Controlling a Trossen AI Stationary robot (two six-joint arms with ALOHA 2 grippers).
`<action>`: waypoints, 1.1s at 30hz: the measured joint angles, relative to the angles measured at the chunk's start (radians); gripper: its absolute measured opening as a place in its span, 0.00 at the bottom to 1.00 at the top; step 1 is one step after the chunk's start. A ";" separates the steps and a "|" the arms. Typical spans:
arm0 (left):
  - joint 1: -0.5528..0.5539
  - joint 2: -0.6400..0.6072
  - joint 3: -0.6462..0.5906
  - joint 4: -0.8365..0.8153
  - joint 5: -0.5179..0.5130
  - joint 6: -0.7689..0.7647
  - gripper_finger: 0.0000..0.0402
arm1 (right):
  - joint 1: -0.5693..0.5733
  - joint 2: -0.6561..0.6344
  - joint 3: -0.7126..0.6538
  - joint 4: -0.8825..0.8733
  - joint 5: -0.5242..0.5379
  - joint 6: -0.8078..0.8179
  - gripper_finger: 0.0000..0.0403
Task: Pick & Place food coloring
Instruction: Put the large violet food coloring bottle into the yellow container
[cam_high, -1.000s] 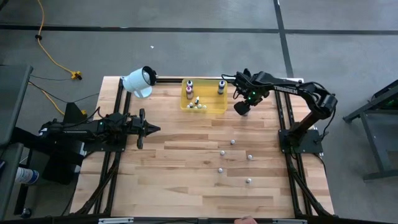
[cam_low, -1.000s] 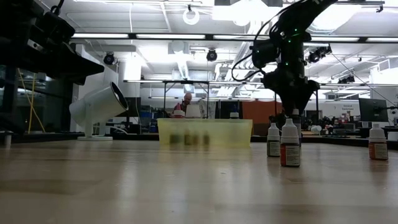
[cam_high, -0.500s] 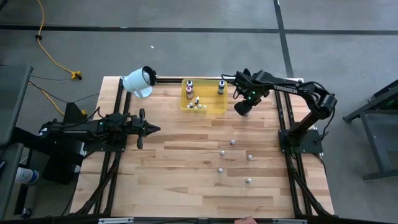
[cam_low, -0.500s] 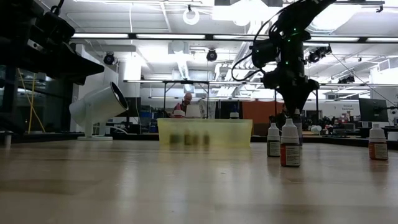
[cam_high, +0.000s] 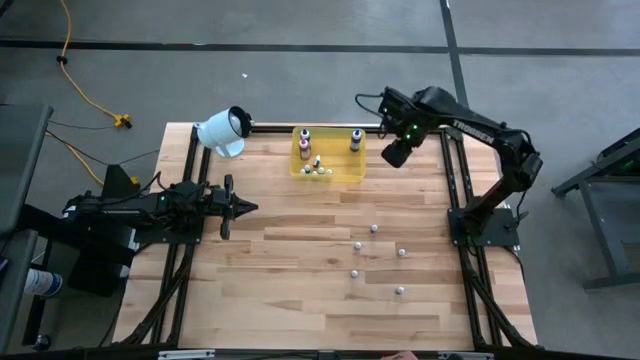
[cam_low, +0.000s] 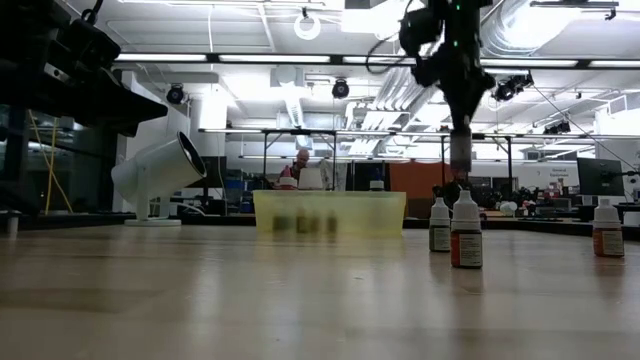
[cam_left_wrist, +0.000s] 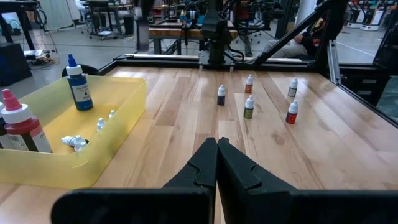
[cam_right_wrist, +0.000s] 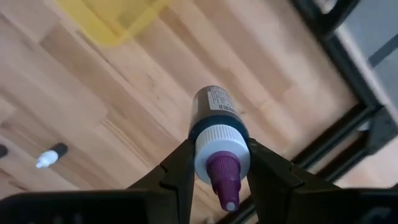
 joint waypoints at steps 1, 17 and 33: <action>0.000 0.000 0.000 0.000 0.000 0.000 0.00 | 0.002 0.000 0.028 -0.014 0.006 -0.005 0.28; 0.000 0.000 0.000 0.000 0.000 0.000 0.00 | 0.065 0.155 0.330 -0.043 -0.075 -0.021 0.29; 0.000 0.000 0.000 0.000 0.000 0.000 0.00 | 0.081 0.515 0.548 -0.012 -0.069 -0.073 0.29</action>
